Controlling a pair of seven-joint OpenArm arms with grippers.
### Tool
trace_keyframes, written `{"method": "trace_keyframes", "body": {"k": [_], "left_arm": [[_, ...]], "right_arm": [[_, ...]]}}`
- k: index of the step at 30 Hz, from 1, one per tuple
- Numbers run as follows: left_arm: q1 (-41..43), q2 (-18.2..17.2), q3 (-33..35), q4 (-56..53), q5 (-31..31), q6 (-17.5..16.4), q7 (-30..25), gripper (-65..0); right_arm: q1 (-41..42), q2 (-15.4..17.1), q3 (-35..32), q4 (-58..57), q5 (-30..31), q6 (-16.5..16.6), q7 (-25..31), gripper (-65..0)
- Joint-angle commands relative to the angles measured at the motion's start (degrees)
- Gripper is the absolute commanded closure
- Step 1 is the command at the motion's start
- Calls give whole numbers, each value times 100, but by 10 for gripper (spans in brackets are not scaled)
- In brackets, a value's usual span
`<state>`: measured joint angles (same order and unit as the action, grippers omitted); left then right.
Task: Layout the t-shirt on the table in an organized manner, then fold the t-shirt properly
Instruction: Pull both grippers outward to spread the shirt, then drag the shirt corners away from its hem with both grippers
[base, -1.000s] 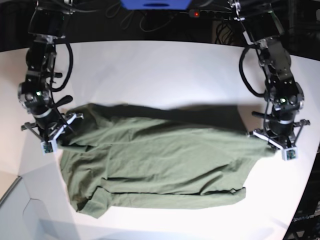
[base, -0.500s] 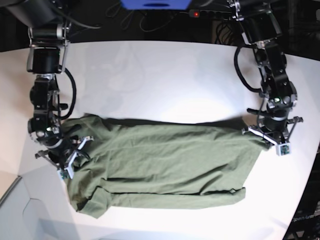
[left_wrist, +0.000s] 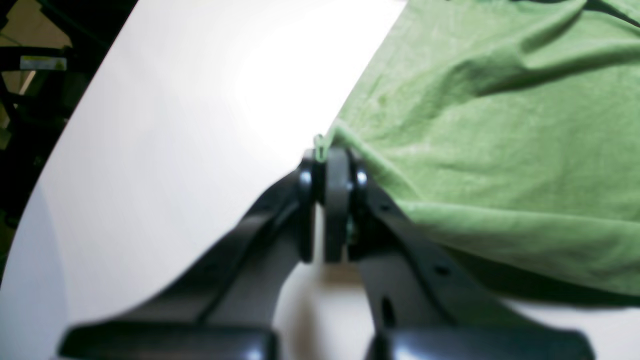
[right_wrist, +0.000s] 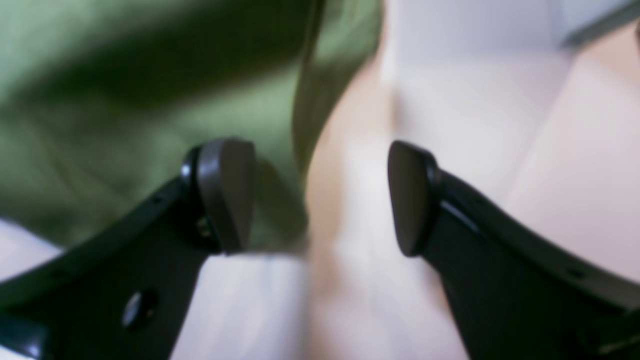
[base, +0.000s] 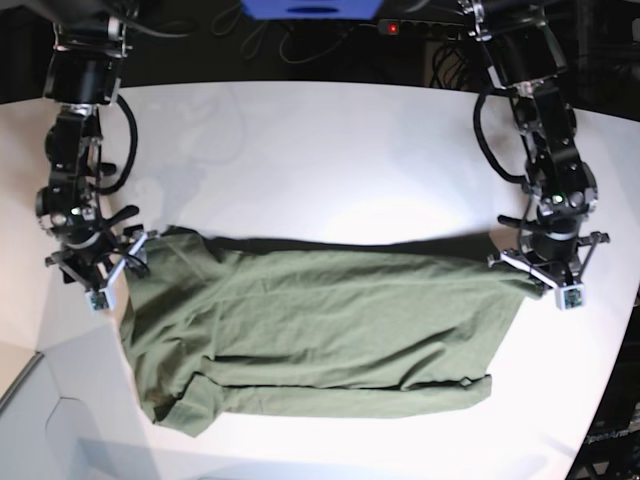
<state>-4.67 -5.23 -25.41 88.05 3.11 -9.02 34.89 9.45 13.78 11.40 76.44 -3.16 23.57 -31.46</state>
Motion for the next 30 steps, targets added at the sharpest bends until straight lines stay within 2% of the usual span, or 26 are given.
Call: {"method": "trace_keyframes", "body": {"k": [1,5,8,14,16,18,22,23,30], "left_arm": [[-109,-52,-13,96,-26,18,-127,-4],[-109,-44,-13,96,-26,18,-127,-4],[-109,-44,-13,96,-26,18,-127,-4],[-100,-44,-13,96,-26,18,-127,-4],[-100,-44,-13,96,-26,18,-127,-4],[-100,-44,-13,96,-26,18,-127,-4],[-100,-35,-13,105,-26,18,-127,-4],[-100,-35,-13,105,-26,18,-127,-4],[67,-44,-22,263,-26,18,-118,-4]], "right_arm": [[88,-2,34,96,48,65,188,-419],[-167,-231,113,386,39,548,179,-419],[-352,-380,148,589,21,583,179,-419],[-466,-398,139,404,39,592,188,-413],[-484,-380,139,386,39,592,188,-372],[-484,-371,139,378,21,601,188,-281],[-493,-363,139,386,13,601,170,-16],[-493,-354,139,386,4,601,135,0],[-915,-204,148,958,39,610,188,0]]}}
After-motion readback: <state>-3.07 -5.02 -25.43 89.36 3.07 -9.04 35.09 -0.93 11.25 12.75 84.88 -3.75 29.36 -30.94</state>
